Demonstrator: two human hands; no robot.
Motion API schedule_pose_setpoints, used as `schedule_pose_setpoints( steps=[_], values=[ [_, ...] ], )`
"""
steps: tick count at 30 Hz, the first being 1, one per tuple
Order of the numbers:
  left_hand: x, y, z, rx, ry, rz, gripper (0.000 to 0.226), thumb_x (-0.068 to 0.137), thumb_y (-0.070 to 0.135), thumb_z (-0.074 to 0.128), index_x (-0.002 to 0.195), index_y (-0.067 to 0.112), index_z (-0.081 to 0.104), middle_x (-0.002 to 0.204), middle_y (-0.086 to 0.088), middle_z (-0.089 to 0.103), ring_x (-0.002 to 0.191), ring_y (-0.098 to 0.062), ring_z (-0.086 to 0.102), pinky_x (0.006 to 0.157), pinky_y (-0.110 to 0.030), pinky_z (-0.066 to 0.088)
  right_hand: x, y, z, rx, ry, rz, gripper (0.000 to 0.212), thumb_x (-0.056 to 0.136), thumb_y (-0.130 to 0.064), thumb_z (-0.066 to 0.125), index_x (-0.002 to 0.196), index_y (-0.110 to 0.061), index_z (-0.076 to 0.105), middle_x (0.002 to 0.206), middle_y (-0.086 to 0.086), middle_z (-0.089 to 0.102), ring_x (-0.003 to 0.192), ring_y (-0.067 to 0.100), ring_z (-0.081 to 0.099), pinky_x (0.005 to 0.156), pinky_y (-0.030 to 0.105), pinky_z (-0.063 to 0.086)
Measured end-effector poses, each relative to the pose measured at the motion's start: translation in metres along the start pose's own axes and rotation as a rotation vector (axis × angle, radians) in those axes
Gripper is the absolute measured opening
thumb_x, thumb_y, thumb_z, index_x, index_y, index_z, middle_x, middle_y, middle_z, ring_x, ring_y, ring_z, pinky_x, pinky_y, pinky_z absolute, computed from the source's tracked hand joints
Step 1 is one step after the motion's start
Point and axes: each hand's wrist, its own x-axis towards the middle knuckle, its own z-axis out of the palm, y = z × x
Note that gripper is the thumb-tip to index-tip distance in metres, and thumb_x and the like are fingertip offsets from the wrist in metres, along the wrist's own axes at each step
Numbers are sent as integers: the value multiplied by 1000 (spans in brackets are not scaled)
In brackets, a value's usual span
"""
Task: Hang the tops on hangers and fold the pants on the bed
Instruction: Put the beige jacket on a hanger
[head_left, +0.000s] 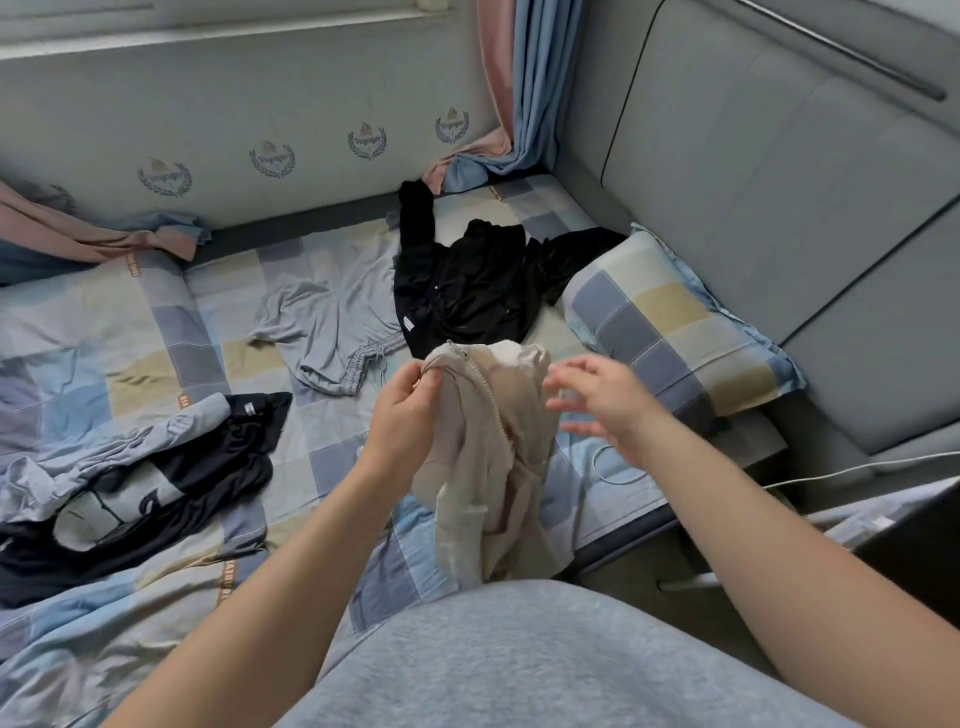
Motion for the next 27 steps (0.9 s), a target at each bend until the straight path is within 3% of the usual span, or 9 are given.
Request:
schedule_pose_setpoints(
  steps=[4, 7, 10, 13, 17, 20, 23, 27],
  values=[
    [-4, 5, 0, -115, -14, -31, 17, 104, 14, 49, 91, 9, 58, 92, -10, 48, 88, -25, 41, 80, -43, 34, -9, 36, 27, -93, -201, 392, 61, 93, -68, 49, 122, -15, 55, 122, 10, 64, 96, 31, 70, 74, 43, 60],
    [-10, 10, -1, -200, -12, -68, 28, 104, 12, 49, 77, 16, 54, 90, -10, 47, 88, -27, 39, 80, -44, 33, -8, 53, 44, 9, -362, 579, 77, 83, -80, 49, 116, -12, 61, 111, 19, 71, 92, 39, 73, 73, 45, 60],
    [-18, 12, 2, -266, -16, -82, 37, 104, 10, 48, 69, 21, 56, 76, -7, 47, 73, -24, 42, 66, -37, 37, -5, 62, 58, 120, -463, 699, 62, 96, -54, 34, 122, -4, 61, 111, 21, 72, 91, 39, 73, 86, 47, 58],
    [-26, 11, 5, -303, -43, -72, 36, 104, 7, 46, 70, 19, 53, 62, 4, 50, 57, -9, 44, 52, -21, 40, -4, 61, 65, 291, -451, 700, 48, 100, -30, 37, 128, 2, 60, 114, 22, 71, 90, 35, 72, 83, 44, 58],
    [-27, 10, 4, -341, -55, -89, 30, 104, 7, 47, 75, 15, 53, 70, -1, 52, 64, -13, 46, 61, -29, 39, 0, 59, 69, 548, -276, 564, 19, 100, -1, 47, 105, 2, 65, 91, 20, 68, 76, 28, 66, 65, 35, 62],
    [-25, 6, 2, -325, -48, -89, 29, 103, 7, 48, 76, 15, 48, 78, -9, 51, 69, -15, 49, 67, -35, 45, 9, 64, 68, 537, -114, 465, 24, 97, 10, 44, 97, -5, 63, 80, 14, 61, 68, 21, 55, 53, 28, 58],
    [-23, -6, -2, -195, -9, -88, 20, 103, 8, 49, 84, 2, 51, 83, -13, 54, 74, -23, 55, 71, -40, 52, 19, 64, 52, 412, 75, 343, 23, 95, 10, 48, 95, -9, 60, 84, 12, 61, 69, 21, 55, 62, 34, 56],
    [-21, -30, -2, 90, -89, -249, 12, 99, 8, 55, 89, 2, 56, 86, -13, 47, 82, -26, 45, 75, -43, 39, 34, 48, 16, 314, 350, 123, 25, 94, 6, 57, 84, -16, 60, 98, 15, 62, 81, 23, 57, 67, 35, 50]
  ],
)
